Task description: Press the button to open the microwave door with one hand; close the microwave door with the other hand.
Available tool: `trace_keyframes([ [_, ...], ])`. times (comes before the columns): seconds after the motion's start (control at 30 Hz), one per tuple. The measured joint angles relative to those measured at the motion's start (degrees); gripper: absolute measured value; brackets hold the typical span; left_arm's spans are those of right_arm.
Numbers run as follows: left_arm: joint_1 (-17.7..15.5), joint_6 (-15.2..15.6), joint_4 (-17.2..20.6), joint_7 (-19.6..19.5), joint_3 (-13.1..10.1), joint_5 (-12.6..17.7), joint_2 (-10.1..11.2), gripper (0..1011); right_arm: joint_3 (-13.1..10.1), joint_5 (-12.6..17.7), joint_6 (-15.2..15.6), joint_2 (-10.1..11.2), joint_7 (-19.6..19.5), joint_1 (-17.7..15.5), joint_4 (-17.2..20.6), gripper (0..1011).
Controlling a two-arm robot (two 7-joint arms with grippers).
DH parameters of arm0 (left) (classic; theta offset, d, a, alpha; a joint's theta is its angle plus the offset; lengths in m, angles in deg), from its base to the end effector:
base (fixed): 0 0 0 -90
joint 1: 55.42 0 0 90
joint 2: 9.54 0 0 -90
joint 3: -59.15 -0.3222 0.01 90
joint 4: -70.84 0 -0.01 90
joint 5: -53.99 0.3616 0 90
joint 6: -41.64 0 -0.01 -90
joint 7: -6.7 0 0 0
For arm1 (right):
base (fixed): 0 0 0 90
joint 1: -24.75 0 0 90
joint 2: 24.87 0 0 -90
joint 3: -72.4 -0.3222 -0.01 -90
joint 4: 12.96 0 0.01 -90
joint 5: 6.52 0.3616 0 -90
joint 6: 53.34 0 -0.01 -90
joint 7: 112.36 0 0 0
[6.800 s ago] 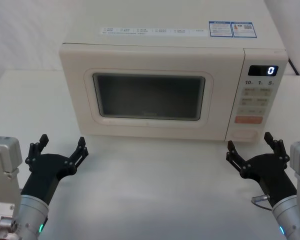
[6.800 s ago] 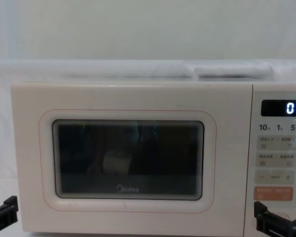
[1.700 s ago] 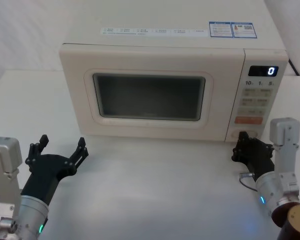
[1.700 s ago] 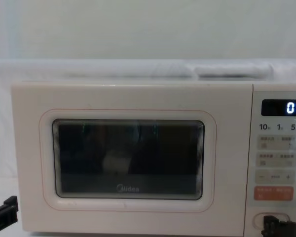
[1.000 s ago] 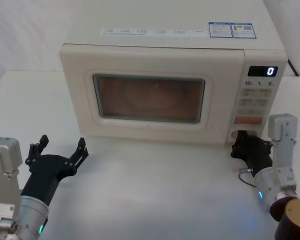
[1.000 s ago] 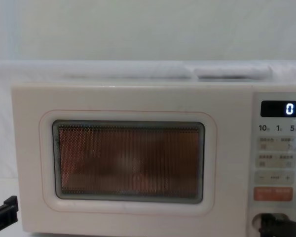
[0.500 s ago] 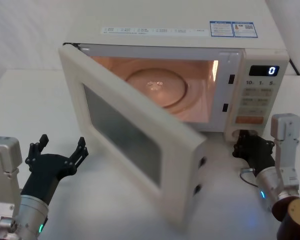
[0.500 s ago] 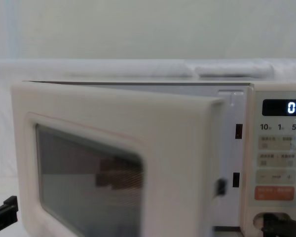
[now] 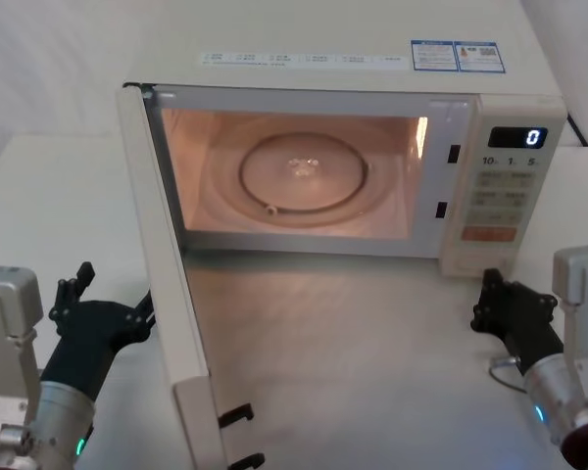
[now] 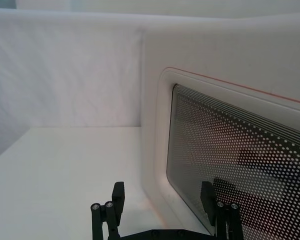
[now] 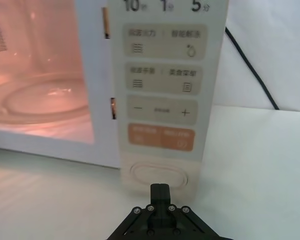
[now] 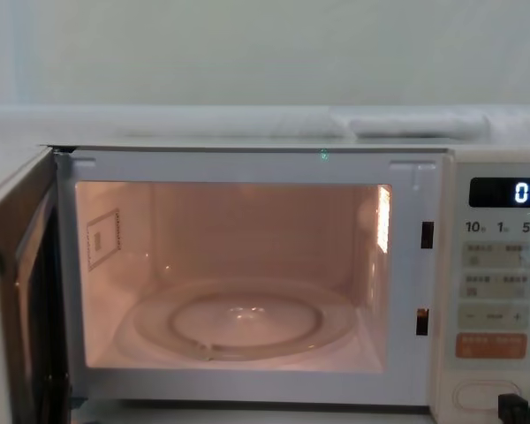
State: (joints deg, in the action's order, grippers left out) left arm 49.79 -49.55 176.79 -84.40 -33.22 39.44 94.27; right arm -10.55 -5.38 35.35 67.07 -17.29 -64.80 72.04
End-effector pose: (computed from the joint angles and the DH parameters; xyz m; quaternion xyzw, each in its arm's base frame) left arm 0.2973 0.0400 -0.3156 -0.0174 0.0063 0.6621 0.7492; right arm 0.3793 0.0342 -0.3627 -0.0269 0.0158 -0.6291 0.7767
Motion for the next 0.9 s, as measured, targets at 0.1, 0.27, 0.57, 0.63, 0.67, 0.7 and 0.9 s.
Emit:
trace_keyframes([
  [0.1, 0.0, 0.0, 0.0, 0.0, 0.0, 0.0, 0.0, 1001, 0.1, 0.1, 0.0, 0.7, 0.5, -1.8, 1.9, 0],
  [0.27, 0.0, 0.0, 0.0, 0.0, 0.0, 0.0, 0.0, 1001, -0.2, 1.0, -0.5, 1.6, 1.4, -4.2, 4.3, 0],
  [0.57, 0.0, 0.0, 0.0, 0.0, 0.0, 0.0, 0.0, 1001, -2.2, 4.5, -2.1, 2.1, 2.0, -6.9, 6.5, 11],
  [0.63, 0.0, 0.0, 0.0, 0.0, 0.0, 0.0, 0.0, 1001, -2.7, 5.2, -2.7, 2.1, 2.0, -7.2, 6.8, 52],
  [0.67, 0.0, 0.0, 0.0, 0.0, 0.0, 0.0, 0.0, 1001, -2.8, 5.4, -3.0, 2.2, 2.0, -7.3, 6.9, 71],
  [0.7, 0.0, 0.0, 0.0, 0.0, 0.0, 0.0, 0.0, 1001, -2.9, 5.7, -3.5, 2.3, 2.1, -7.5, 7.1, 118],
  [0.9, 0.0, 0.0, 0.0, 0.0, 0.0, 0.0, 0.0, 1001, -2.8, 6.2, -5.3, 3.3, 3.3, -7.8, 7.6, 280],
])
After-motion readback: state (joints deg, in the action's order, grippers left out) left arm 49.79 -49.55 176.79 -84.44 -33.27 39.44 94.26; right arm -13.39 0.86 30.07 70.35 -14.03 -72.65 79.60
